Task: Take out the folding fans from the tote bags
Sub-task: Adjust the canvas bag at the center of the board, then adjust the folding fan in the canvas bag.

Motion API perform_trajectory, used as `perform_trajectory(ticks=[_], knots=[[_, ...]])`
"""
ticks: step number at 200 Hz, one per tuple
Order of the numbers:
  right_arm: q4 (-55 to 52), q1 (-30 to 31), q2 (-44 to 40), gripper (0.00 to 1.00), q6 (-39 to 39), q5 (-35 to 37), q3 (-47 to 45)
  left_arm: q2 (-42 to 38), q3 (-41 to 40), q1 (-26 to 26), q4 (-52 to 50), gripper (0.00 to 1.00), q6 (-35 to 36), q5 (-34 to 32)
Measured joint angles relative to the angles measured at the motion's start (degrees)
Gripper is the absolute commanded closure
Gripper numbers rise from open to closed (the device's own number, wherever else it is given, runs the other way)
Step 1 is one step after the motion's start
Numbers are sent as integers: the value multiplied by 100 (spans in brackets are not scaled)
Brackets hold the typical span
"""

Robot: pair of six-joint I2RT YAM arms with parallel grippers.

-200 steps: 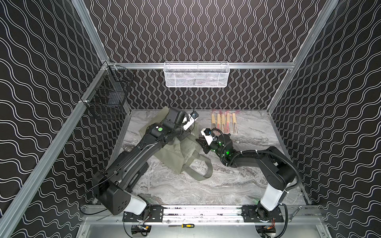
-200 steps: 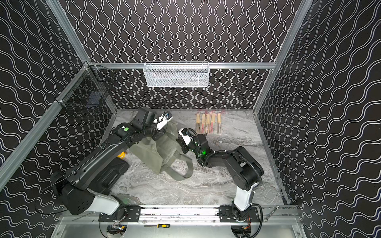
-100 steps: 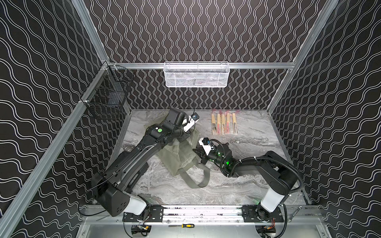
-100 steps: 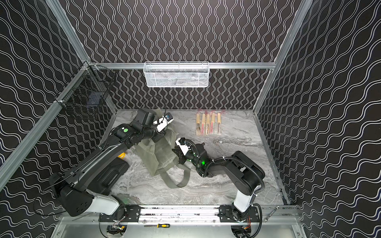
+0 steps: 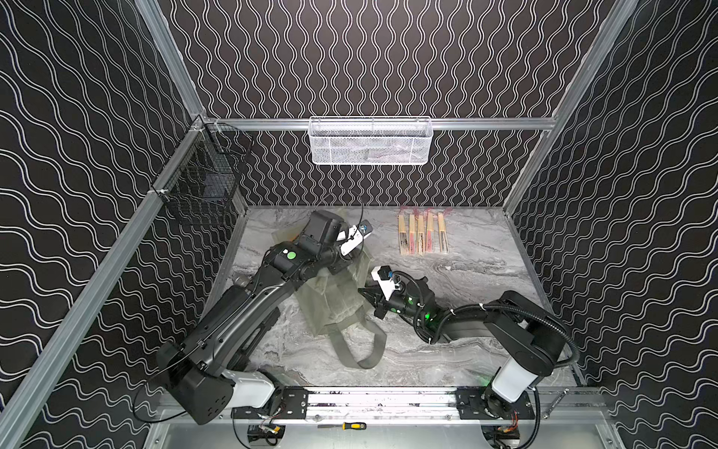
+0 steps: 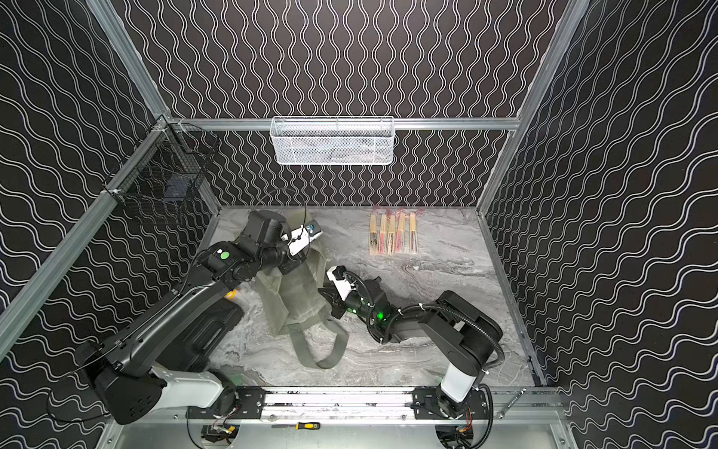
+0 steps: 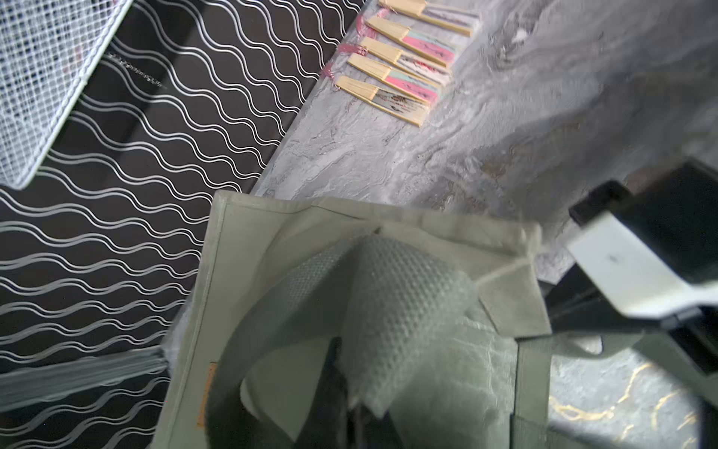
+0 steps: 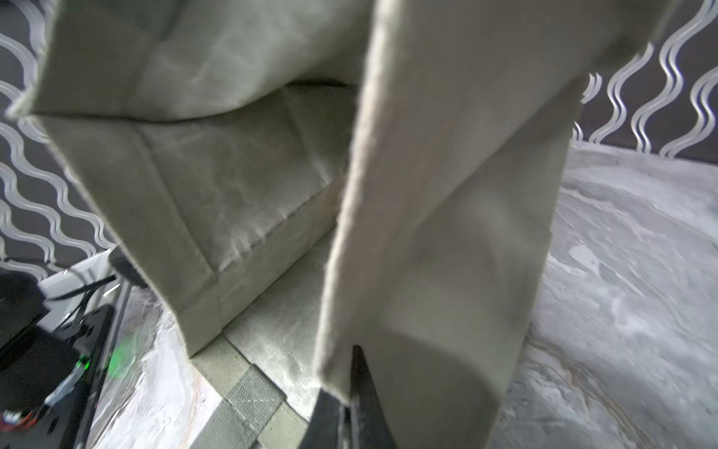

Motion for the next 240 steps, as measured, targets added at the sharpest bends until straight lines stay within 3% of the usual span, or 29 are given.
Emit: perform_trajectory(ticks=[46,92,132,159,197,240], knots=[[31,221,-136,100,118,133,-293,-636,-339,-57,-254,100,835,-109],[26,354,-533,99,151,184,-680,-1034,-809,295,-282,100,2074,538],[-262,468,-1040,58,170,450,-824,-1008,-992,446,-205,100,2920,1211],[-577,476,-1613,50,361,824,-918,-1196,-1274,459,-120,100,3156,1338],[-1497,802,-2424,50,1257,1390,-789,-1364,-1443,455,-42,100,3161,1432],[-1932,2151,-2669,54,3158,2406,-1021,-1399,-1517,476,225,100,2988,1364]])
